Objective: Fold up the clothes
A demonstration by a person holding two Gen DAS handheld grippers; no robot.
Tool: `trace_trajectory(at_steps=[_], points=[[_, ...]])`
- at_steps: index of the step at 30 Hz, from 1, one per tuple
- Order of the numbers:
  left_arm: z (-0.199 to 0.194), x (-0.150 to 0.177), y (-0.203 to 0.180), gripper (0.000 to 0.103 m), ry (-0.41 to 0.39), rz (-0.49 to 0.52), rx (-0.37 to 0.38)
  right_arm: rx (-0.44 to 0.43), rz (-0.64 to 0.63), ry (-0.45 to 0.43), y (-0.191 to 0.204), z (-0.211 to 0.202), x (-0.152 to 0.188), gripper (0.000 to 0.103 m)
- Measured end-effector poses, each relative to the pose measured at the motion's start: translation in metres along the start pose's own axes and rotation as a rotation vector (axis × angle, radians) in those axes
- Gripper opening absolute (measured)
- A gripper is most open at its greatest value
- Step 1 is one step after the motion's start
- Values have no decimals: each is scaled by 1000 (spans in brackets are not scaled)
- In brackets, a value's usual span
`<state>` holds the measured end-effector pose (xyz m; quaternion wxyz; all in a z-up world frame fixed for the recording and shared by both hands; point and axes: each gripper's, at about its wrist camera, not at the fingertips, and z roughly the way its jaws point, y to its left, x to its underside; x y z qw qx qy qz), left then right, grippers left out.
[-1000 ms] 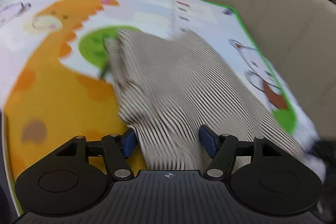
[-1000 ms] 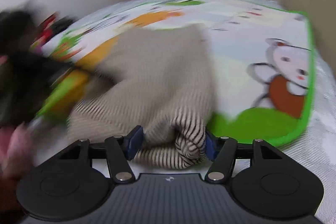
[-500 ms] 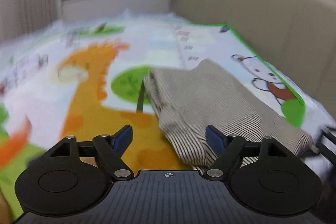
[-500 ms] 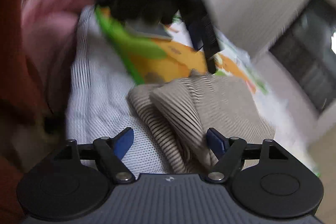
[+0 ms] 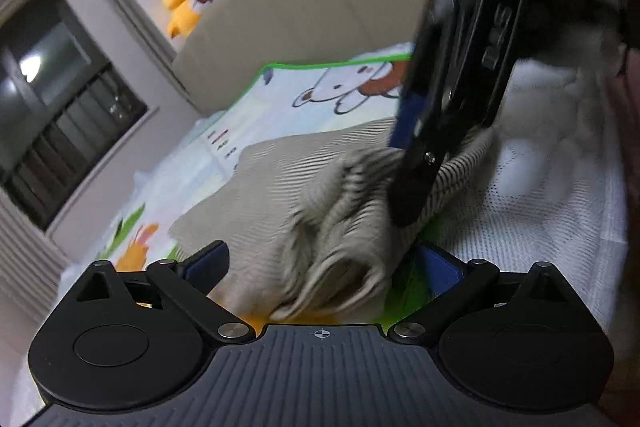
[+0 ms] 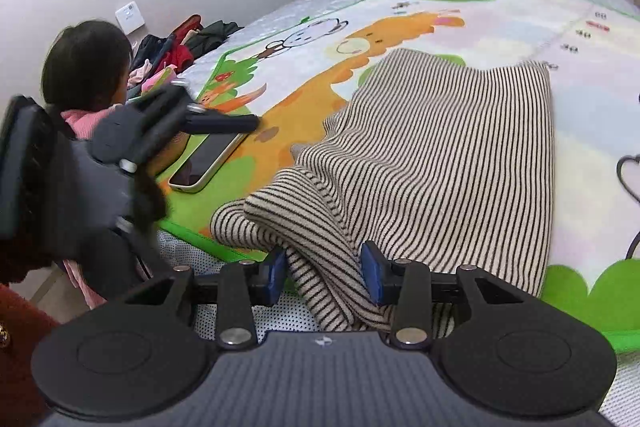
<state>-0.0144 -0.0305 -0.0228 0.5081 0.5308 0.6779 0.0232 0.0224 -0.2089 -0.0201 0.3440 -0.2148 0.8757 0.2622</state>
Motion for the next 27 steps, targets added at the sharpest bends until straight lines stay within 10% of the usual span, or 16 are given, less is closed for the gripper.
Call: trace_trajectory(at_steps=[1,4,9,14,17,21,27], points=[[7,-2,-2,68,2,3,4,14,-32,-8,2,-2,-2,40],[19,-3,21,56,12,-146,74,110,-224,-40,28,-18,2,53],[28,8,74,48,26,-538,189,371,-547,-92,54,-31,31,58],[27,19,86,47,40,-676,203,576,-827,-185,66,16,49,63],[7,26,89,54,41,-683,194,526,-794,-174,66,32,36,31],[-41,57,124,80,-44,-891,217,458,-705,-128,66,18,26,22],[-4,61,169,54,-20,-1010,96,361,-599,-44,70,-4,16,19]])
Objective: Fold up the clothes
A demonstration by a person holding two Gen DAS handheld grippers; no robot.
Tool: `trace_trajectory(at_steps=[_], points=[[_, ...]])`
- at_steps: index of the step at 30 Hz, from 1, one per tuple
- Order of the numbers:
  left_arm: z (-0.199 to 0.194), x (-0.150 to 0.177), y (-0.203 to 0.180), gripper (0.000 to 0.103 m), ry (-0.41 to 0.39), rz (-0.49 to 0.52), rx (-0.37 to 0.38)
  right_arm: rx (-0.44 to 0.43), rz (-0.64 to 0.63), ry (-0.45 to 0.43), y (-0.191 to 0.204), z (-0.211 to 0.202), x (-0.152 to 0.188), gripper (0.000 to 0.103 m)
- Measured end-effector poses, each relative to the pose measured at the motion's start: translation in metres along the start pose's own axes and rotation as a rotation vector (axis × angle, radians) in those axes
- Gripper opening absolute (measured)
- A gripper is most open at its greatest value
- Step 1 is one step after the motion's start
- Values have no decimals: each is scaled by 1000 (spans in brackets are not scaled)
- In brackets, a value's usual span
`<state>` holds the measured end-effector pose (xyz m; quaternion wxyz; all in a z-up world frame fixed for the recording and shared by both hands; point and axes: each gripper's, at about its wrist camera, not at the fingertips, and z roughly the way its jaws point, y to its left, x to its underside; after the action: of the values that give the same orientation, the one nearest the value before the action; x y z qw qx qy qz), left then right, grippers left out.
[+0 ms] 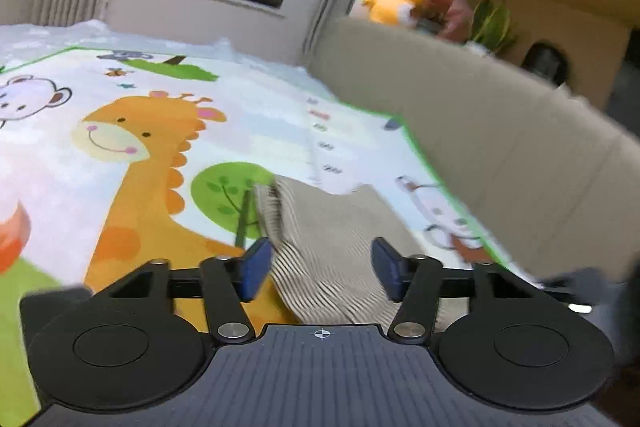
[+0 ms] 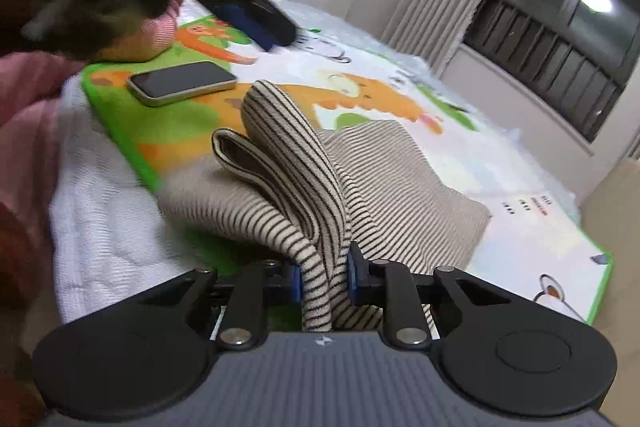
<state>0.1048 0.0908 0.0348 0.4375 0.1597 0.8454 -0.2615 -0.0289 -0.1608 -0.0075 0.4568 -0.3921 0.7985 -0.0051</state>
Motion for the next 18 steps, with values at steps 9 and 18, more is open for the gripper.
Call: trace_trajectory(at_steps=[9,18], points=[[100,7,28,49,213,-45,7,-42,-77,-12,-38,-54,-69,19],[18,-9,40,47,33,-24,-41,-52,-11,117,-131,115,-73,25]])
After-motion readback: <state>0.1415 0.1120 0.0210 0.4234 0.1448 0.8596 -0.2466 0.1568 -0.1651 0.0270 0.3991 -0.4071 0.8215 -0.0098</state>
